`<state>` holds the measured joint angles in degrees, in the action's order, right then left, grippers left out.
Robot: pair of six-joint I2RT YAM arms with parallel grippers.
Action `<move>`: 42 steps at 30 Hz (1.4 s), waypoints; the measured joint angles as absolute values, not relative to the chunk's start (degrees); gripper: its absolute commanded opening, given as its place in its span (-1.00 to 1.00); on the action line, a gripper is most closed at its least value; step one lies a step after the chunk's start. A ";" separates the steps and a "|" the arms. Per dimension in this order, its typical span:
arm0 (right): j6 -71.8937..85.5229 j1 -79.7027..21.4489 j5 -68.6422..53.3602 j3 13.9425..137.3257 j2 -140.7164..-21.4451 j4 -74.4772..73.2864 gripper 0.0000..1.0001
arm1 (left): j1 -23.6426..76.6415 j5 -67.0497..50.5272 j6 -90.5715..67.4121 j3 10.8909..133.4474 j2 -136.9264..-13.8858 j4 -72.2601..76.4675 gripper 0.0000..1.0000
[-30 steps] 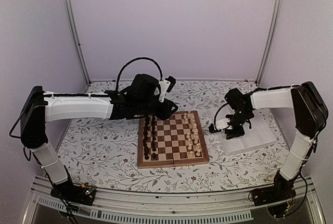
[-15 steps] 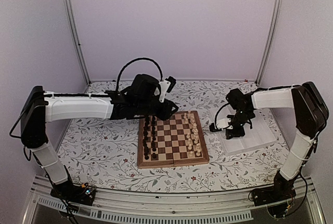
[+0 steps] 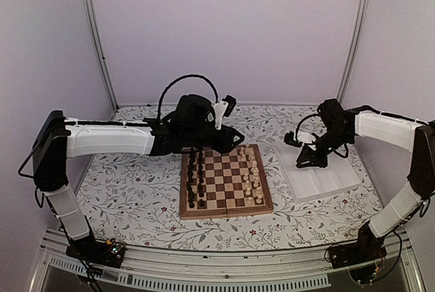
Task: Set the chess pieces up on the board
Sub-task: Place the chess piece on the chessboard.
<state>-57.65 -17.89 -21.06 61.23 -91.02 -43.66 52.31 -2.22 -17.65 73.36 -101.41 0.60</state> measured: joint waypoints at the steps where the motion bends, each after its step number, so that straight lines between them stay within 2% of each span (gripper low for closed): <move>1: -56.31 -17.87 -23.79 61.23 -88.99 -43.51 -0.90 | 52.36 -3.16 -18.52 73.38 -101.84 2.15 -0.20; 5: -50.06 -18.00 -34.48 61.23 -83.13 -41.78 -0.90 | 52.58 -8.56 -22.33 73.73 -104.60 9.63 -0.19; 11: -43.62 -18.24 -44.71 59.77 -80.73 -38.28 -0.89 | 53.52 -16.25 -26.61 77.12 -110.85 17.72 -0.20; 22: -38.72 -18.37 -49.45 55.40 -78.54 -34.54 -0.88 | 57.56 -25.34 -30.22 85.52 -120.05 20.80 -0.21; 26: -38.28 -18.37 -49.91 55.07 -78.32 -34.22 -0.87 | 58.04 -27.05 -30.59 87.37 -122.28 20.69 -0.30; 30: -38.26 -18.35 -49.84 55.00 -78.32 -34.15 -0.87 | 58.04 -28.16 -31.29 87.42 -122.78 20.62 -0.50; 36: -38.30 -18.35 -49.87 54.98 -78.32 -34.02 -0.85 | 58.06 -28.97 -31.68 87.79 -122.80 20.60 -0.56; 42: -38.63 -18.35 -49.82 54.78 -78.30 -34.06 -0.60 | 58.00 -29.47 -31.97 87.81 -122.89 20.53 -0.78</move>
